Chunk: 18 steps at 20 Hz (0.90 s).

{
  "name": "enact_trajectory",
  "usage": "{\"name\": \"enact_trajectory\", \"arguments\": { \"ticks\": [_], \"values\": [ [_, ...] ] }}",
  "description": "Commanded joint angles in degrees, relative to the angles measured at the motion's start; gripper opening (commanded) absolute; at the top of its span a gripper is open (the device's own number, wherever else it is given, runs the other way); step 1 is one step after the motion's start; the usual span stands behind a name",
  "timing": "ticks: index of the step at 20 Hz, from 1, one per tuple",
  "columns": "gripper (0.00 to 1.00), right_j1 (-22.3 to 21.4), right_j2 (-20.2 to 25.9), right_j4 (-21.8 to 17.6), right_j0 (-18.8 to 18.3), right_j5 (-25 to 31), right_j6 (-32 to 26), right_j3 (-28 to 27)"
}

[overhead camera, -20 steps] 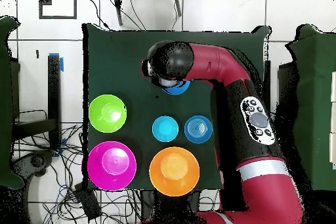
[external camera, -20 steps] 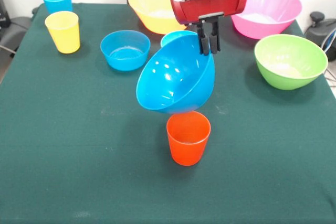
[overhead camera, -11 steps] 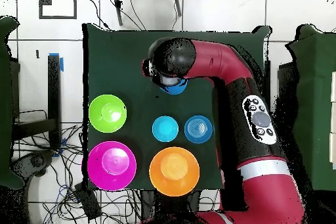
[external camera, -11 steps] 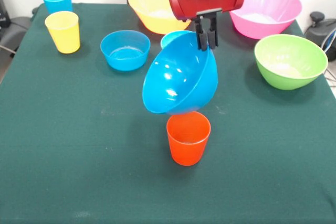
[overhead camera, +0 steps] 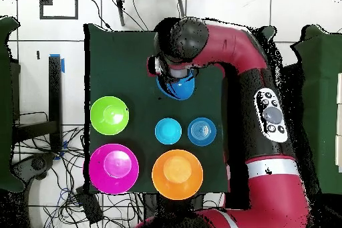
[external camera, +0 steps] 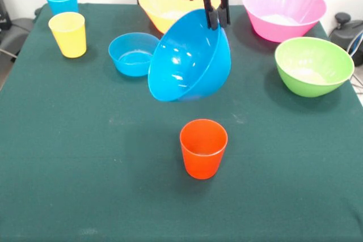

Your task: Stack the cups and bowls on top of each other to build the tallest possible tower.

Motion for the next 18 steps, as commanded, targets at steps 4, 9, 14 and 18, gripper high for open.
{"name": "enact_trajectory", "arguments": {
  "ticks": [4, 9, 14, 18],
  "values": [
    [0.0, 2.48, 1.93, -0.15, 1.36, 2.73, -0.17, -5.86],
    [0.0, 3.78, 2.03, 0.01, 1.93, 3.84, 0.18, -8.31],
    [0.0, 5.51, 1.4, -1.37, 2.75, 6.85, -0.22, -11.92],
    [0.0, 6.94, 1.32, -1.61, 3.49, 8.07, -0.31, -14.7]
  ]
}}
